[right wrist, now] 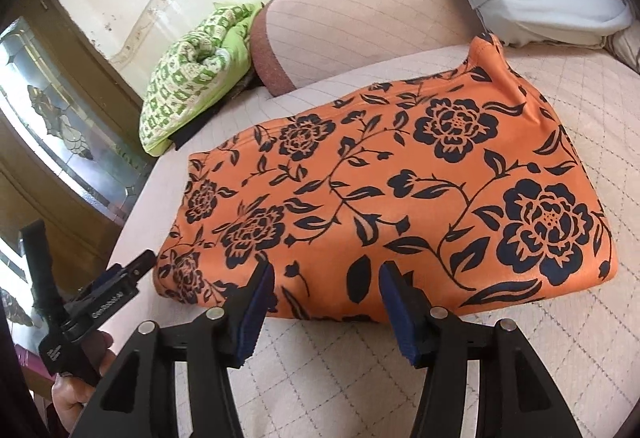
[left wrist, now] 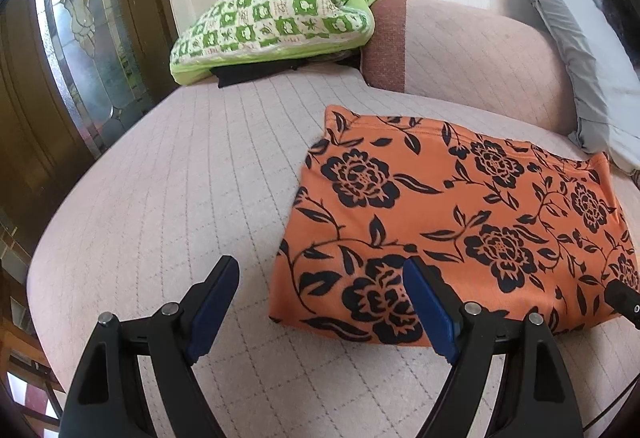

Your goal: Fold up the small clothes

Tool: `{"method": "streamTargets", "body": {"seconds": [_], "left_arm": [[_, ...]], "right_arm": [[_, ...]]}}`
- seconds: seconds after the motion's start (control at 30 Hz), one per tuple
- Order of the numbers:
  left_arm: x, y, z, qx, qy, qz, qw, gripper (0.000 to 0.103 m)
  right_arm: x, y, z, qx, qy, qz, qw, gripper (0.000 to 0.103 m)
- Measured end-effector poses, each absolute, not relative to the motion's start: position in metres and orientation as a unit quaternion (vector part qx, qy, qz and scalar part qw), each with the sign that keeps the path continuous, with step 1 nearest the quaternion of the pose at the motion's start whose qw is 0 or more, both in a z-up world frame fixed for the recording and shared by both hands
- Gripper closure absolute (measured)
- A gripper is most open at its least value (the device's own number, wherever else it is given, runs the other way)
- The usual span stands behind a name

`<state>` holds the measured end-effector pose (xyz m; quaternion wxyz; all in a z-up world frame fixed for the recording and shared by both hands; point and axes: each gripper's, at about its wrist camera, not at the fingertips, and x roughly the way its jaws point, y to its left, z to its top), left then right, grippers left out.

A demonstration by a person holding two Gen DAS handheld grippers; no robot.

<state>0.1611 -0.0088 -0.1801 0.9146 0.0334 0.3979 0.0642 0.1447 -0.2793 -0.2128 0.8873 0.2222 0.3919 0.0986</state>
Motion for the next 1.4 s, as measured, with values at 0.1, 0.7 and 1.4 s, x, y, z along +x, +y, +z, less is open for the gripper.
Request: {"method": "streamTargets", "body": {"seconds": [0.1, 0.7, 1.4], "left_arm": [[0.162, -0.008, -0.188, -0.002, 0.427, 0.038, 0.903, 0.019], [0.202, 0.018, -0.244, -0.267, 0.524, -0.054, 0.807, 0.02], [0.238, -0.009, -0.229, -0.244, 0.439, -0.094, 0.859, 0.08]], "right_arm": [[0.14, -0.276, -0.209, 0.214, 0.379, 0.109, 0.894, 0.045], [0.16, -0.266, -0.219, 0.205, 0.387, 0.117, 0.891, 0.046], [0.212, -0.236, -0.242, 0.171, 0.416, 0.109, 0.886, 0.056]]}}
